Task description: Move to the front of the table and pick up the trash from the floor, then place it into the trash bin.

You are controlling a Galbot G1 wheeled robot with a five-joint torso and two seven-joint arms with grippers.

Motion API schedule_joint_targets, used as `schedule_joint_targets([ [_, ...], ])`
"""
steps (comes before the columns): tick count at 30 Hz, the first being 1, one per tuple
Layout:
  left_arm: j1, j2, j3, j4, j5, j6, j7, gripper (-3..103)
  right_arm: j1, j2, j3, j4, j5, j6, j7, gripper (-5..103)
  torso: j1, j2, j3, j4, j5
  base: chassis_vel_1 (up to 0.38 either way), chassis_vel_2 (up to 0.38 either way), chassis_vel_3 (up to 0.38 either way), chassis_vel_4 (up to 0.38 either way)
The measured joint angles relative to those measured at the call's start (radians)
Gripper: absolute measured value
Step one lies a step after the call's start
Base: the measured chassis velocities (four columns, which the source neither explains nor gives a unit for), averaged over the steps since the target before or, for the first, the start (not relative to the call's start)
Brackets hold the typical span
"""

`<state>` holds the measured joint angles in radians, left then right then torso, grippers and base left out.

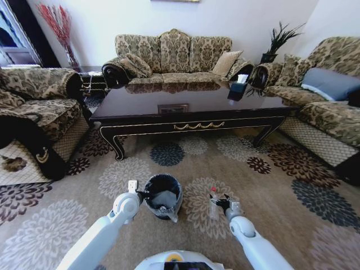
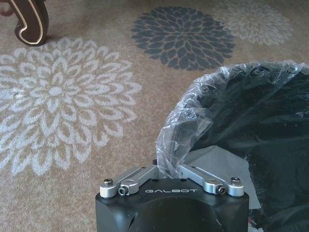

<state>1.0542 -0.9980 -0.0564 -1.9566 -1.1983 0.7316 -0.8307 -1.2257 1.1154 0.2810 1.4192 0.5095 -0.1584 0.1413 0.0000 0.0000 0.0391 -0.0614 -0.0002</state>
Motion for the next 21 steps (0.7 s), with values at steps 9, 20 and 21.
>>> schedule_joint_targets([
  [9, -0.001, 0.007, 0.000, 0.000, -0.009, 0.000, -0.002, 0, 0.058, 0.045, -0.013, -0.116, -0.034, 0.006, -0.001, 100, 0.000, 0.000, 0.000, 0.0000, 0.0000, 0.000, 0.000, 0.000, 0.000],
  [20, -0.009, 0.004, 0.006, 0.005, -0.014, 0.001, -0.002, 0, 0.064, 0.084, -0.009, -0.188, -0.074, 0.021, -0.014, 100, 0.000, 0.000, 0.000, 0.0001, 0.0001, 0.000, 0.000, 0.000, 0.000],
  [21, -0.008, 0.003, 0.006, 0.005, -0.014, 0.001, -0.002, 0, 0.064, 0.085, -0.009, -0.189, -0.078, 0.022, -0.015, 100, 0.000, 0.000, 0.000, 0.0001, 0.0001, 0.000, 0.000, 0.000, 0.000],
])
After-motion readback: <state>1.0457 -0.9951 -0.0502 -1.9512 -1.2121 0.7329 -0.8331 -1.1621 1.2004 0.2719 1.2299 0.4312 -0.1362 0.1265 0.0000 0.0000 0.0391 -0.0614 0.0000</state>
